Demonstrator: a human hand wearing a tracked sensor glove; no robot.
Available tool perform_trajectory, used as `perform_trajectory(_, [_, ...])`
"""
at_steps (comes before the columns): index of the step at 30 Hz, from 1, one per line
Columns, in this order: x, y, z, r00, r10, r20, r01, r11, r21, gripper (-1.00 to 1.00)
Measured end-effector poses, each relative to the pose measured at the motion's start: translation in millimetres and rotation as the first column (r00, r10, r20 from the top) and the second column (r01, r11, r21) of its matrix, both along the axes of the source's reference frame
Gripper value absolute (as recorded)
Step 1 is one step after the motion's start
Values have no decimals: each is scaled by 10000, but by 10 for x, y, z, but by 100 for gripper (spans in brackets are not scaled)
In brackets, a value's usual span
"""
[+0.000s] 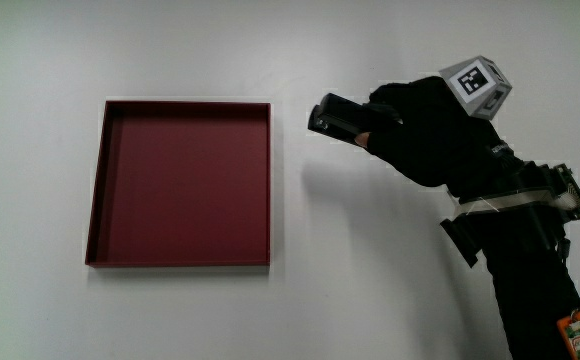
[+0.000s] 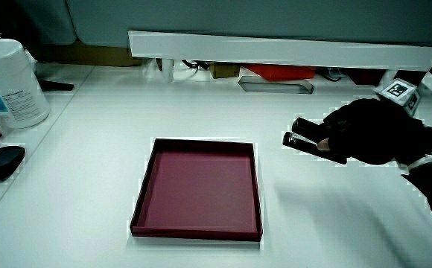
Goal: Place stapper on desk
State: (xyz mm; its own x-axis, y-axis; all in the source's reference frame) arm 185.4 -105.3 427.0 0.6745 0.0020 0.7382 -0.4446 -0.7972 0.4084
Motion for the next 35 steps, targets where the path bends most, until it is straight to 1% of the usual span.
perform_trajectory(1, [46, 6, 65, 9996, -11, -270, 11, 10000, 11, 0])
perform_trajectory(2, [79, 23, 116, 9995, 0, -327, -2, 10000, -44, 0])
perform_trajectory(3, [101, 45, 173, 9994, 287, -183, -282, 9993, 264, 0])
perform_trajectory(4, [138, 49, 253, 9994, 1, -353, 1, 10000, 46, 0])
perform_trajectory(5, [122, 91, 236, 9981, 429, -441, -423, 9990, 140, 0])
perform_trajectory(6, [140, 108, 307, 9982, 443, -399, -443, 9990, 2, 0])
perform_trajectory(7, [148, 127, 363, 9975, 455, -545, -458, 9989, -33, 0])
perform_trajectory(8, [178, 128, 474, 9983, 56, -580, -87, 9985, -536, 0])
perform_trajectory(9, [185, 151, 515, 9952, 454, -871, -466, 9988, -118, 0])
perform_trajectory(10, [192, 165, 565, 9949, 541, -854, -568, 9979, -296, 0])
perform_trajectory(11, [176, 187, 550, 9959, 507, -749, -534, 9979, -355, 0])
perform_trajectory(12, [217, 196, 655, 9951, 501, -857, -545, 9973, -502, 0])
perform_trajectory(14, [220, 233, 677, 9941, 607, -900, -659, 9963, -552, 0])
perform_trajectory(16, [240, 250, 752, 9936, 611, -948, -671, 9959, -610, 0])
perform_trajectory(18, [231, 276, 768, 9932, 681, -940, -738, 9956, -583, 0])
perform_trajectory(19, [240, 280, 817, 9928, 632, -1021, -708, 9948, -729, 0])
perform_trajectory(20, [250, 293, 835, 9939, 672, -879, -741, 9942, -781, 0])
perform_trajectory(22, [235, 314, 798, 9937, 663, -903, -728, 9948, -711, 0])
perform_trajectory(24, [252, 320, 824, 9943, 647, -849, -714, 9944, -779, 0])
perform_trajectory(25, [253, 330, 813, 9944, 660, -819, -728, 9939, -825, -7])
perform_trajectory(27, [274, 356, 868, 9950, 678, -737, -750, 9922, -994, -21])
perform_trajectory(28, [277, 378, 871, 9950, 413, -910, -575, 9813, -1838, -29])
perform_trajectory(29, [288, 413, 864, 9920, 523, -1145, -767, 9723, -2206, -36])
perform_trajectory(30, [308, 451, 865, 9959, 619, -657, -748, 9731, -2181, -43])
perform_trajectory(31, [328, 478, 858, 9971, 626, -431, -705, 9739, -2158, -50])
perform_trajectory(32, [340, 503, 831, 9976, 610, -324, -663, 9771, -2024, -57])
perform_trajectory(33, [348, 528, 798, 9976, 569, -400, -633, 9808, -1843, -64])
perform_trajectory(34, [354, 552, 784, 9980, 480, -405, -533, 9887, -1402, -71])
perform_trajectory(35, [327, 586, 705, 9963, 246, -820, -318, 9957, -874, -79])
